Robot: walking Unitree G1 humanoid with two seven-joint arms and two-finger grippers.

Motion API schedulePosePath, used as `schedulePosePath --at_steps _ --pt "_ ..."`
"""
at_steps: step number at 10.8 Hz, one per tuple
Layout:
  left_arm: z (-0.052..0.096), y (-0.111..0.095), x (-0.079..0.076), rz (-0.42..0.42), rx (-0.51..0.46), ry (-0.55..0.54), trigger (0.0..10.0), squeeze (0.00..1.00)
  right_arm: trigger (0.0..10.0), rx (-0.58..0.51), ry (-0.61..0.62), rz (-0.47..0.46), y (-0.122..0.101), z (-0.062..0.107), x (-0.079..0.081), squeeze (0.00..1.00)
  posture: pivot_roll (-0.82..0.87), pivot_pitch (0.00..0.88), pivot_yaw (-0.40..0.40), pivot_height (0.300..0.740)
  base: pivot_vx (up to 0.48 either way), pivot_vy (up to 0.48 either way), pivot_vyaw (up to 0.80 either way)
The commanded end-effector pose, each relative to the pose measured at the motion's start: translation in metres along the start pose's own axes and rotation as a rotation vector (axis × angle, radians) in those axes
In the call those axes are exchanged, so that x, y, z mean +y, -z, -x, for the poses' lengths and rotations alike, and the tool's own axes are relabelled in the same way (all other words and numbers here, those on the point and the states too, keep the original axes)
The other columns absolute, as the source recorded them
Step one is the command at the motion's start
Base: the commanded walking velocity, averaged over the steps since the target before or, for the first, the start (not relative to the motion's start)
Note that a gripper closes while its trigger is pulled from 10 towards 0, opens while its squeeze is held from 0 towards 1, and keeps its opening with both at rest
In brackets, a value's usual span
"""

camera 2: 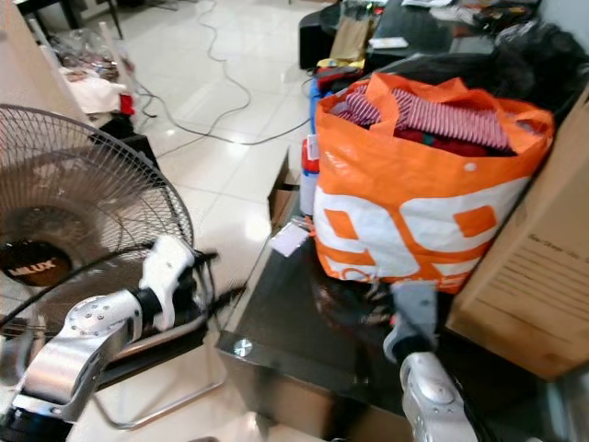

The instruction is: Hang keys on a hook

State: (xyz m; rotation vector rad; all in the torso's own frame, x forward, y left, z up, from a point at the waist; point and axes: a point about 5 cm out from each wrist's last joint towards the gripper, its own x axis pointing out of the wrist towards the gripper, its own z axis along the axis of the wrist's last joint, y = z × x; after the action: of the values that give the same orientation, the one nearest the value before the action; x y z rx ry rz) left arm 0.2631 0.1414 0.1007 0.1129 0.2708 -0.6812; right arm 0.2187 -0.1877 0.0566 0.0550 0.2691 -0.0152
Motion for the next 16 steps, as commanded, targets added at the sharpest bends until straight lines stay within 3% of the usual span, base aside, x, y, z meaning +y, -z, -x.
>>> schedulePosePath --at_steps 1,2,3,4,8,16 --pt "0.000 -0.003 0.005 0.013 -0.024 -0.071 10.0 0.00 0.0 -0.042 0.030 -0.071 -0.013 0.002 -0.002 0.00 -0.10 0.000 0.073 0.740 0.000 0.000 0.00" --pt "-0.006 -0.007 0.010 -0.025 -0.071 -0.169 10.0 0.00 0.0 -0.060 0.042 -0.087 -0.020 0.002 0.000 0.00 -0.10 0.000 0.073 0.740 0.000 0.000 0.00" --pt "-0.008 -0.010 0.010 -0.039 -0.088 -0.189 10.0 0.00 3.8 -0.058 0.051 -0.071 -0.022 0.003 0.002 0.00 -0.10 0.000 0.078 0.740 0.000 0.000 0.00" --pt "-0.009 -0.012 0.009 -0.063 -0.089 -0.170 10.0 0.00 10.0 -0.046 0.063 -0.033 -0.025 0.003 0.001 0.00 -0.11 0.000 0.088 0.740 0.000 0.000 0.00" --pt "-0.013 -0.008 0.007 -0.100 -0.088 -0.186 10.0 0.00 10.0 -0.013 0.062 0.047 -0.034 0.001 0.004 0.00 -0.13 0.000 0.100 0.740 0.000 0.000 0.00" --pt "-0.016 -0.005 0.002 -0.101 -0.098 -0.185 10.0 0.00 10.0 0.000 0.072 0.107 -0.038 -0.004 -0.002 0.00 -0.13 0.000 0.076 0.740 0.000 0.000 0.00"
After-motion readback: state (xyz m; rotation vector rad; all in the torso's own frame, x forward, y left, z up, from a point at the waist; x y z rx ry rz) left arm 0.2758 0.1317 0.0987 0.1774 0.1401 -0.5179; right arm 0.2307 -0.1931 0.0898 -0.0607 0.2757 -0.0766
